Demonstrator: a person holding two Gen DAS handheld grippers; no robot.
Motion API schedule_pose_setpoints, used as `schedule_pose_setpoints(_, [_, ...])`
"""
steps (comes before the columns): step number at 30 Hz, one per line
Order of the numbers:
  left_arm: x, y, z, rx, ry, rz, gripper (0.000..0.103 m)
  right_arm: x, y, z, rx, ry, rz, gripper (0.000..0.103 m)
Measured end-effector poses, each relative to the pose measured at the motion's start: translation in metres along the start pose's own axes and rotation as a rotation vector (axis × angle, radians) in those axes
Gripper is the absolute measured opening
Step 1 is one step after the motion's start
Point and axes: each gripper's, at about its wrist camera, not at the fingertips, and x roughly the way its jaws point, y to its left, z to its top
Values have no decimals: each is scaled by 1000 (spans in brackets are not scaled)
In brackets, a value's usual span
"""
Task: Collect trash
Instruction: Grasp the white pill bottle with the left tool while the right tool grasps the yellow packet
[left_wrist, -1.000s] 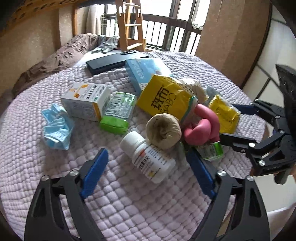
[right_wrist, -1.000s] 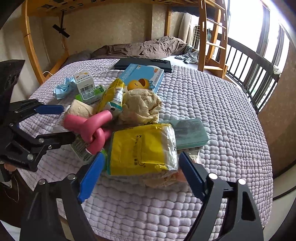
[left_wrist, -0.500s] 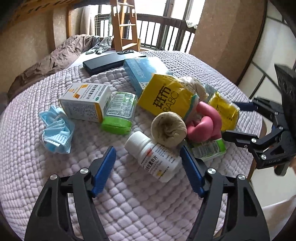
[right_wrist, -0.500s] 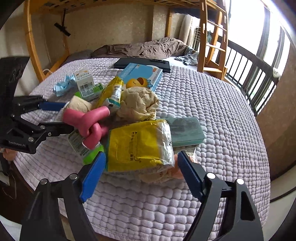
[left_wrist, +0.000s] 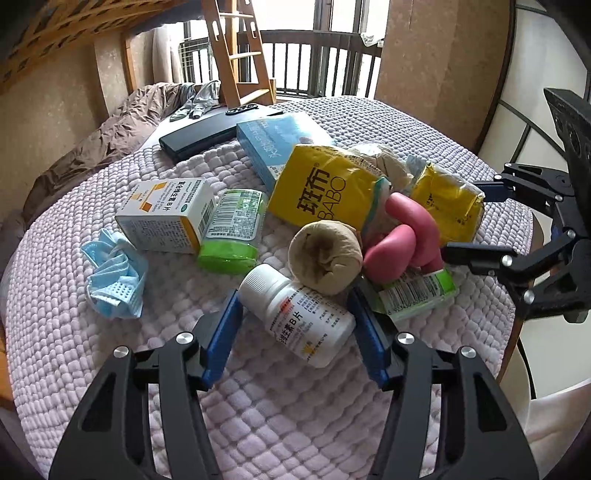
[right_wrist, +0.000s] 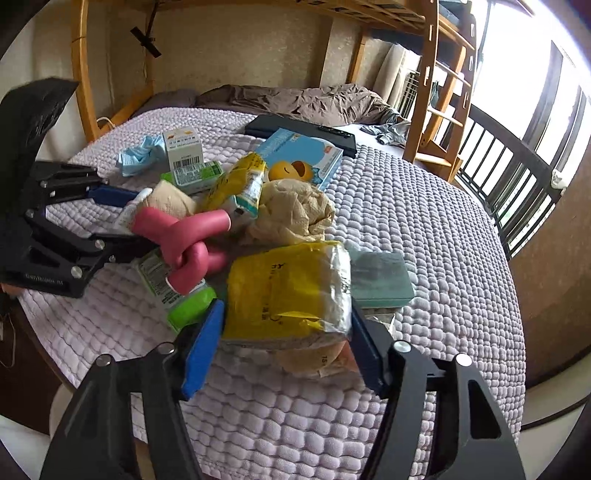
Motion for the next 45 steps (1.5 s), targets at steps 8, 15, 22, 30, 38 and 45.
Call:
schedule_pose_setpoints(8, [-13,-1,-12,-75,-9,17,60,-5,-10,-3,88,6,48,56])
schedule_pose_setpoints(15, [-18,-2,-19,-95,-2,25,60,-3,8,-5,2,-3,-30,75])
schedule_pose_setpoints(22, [-22,0,-19,-109,-11,33,60,3,21,-3,-84,8,-100,76])
schedule_pose_setpoints(30, [-13,-2,-16,-54,7,32,60,5,32,-7,-177,3,-171,95])
schedule_pose_setpoints(38, [-11,-1,-16,-26,-1,41,60,3,19,-7,-84,8,-85,72])
schedule_pose_setpoints(45, [-18,-4,-19,-58,-12,74,60,-9,8,-7,-16,-1,-49,71])
